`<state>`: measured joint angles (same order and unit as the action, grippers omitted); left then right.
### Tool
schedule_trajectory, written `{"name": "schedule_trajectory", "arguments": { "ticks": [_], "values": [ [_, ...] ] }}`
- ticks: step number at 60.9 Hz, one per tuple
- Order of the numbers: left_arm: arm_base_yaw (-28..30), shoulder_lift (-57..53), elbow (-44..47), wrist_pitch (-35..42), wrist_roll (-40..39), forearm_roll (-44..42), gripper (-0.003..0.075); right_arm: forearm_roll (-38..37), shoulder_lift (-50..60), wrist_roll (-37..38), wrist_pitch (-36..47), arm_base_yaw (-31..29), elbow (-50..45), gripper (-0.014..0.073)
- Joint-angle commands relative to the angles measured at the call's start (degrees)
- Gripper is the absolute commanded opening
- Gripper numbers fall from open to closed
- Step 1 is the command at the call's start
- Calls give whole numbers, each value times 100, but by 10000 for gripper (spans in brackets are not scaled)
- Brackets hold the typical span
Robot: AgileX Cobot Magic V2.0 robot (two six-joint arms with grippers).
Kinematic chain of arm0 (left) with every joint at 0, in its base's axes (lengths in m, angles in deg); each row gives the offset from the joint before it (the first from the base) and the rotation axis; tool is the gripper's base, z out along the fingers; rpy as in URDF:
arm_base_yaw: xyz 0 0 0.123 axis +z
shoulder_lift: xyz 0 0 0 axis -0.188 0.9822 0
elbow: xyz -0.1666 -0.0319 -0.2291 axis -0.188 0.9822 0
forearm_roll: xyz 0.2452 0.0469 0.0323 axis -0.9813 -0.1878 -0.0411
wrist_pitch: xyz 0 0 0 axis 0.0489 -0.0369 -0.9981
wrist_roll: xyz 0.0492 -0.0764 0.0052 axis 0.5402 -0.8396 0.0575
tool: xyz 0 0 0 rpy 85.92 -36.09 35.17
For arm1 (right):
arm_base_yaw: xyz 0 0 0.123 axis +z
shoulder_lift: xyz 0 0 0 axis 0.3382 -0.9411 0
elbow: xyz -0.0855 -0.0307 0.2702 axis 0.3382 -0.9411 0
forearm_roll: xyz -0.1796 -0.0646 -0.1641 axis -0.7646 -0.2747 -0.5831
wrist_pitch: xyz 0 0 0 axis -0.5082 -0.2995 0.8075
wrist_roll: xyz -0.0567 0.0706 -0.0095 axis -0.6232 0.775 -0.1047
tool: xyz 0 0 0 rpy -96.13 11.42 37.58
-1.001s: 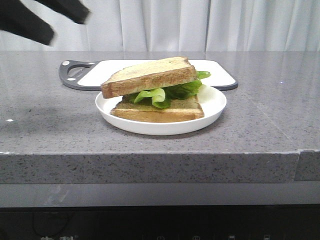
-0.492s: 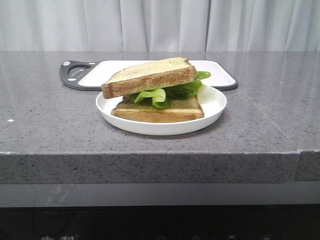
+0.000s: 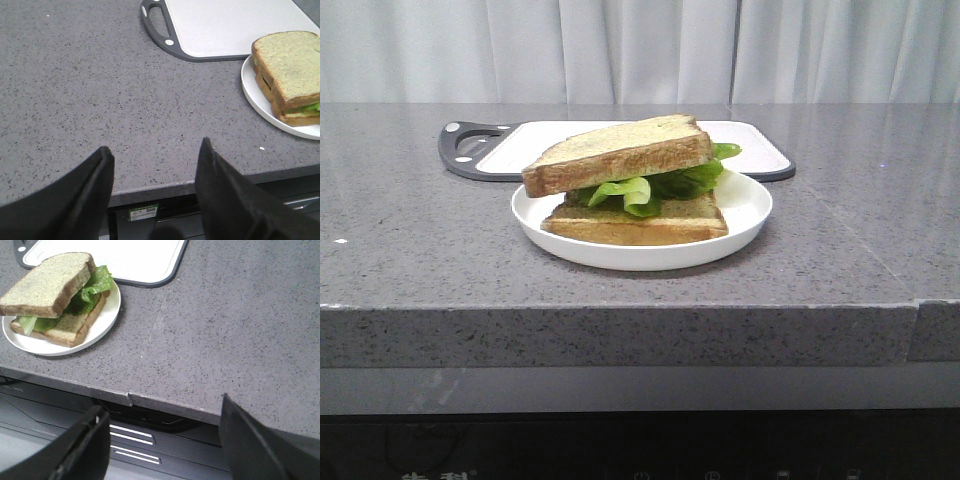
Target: Left arm grabs bread, right arm adds lettuce
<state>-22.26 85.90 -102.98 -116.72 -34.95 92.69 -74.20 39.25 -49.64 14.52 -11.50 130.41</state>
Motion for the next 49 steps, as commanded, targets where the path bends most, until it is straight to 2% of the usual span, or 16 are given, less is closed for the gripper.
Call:
{"name": "schedule_trajectory", "arguments": {
  "ticks": [1, 5, 20, 27, 49],
  "values": [
    [7, 33, -144, 518, -57, 27, 323, -27, -35, -69, 423, -25, 130, 479],
    [7, 33, -144, 518, -57, 27, 259, -27, -35, -69, 418, -25, 130, 423],
    [7, 33, -144, 518, -57, 27, -20, -27, -35, -69, 411, -25, 130, 15],
    [7, 33, -144, 518, -57, 27, -20, -27, -41, -69, 407, -25, 130, -108],
    [7, 33, -144, 449, -57, 24, -20, 21, -41, -63, 194, -25, 130, -118]
  ]
}}
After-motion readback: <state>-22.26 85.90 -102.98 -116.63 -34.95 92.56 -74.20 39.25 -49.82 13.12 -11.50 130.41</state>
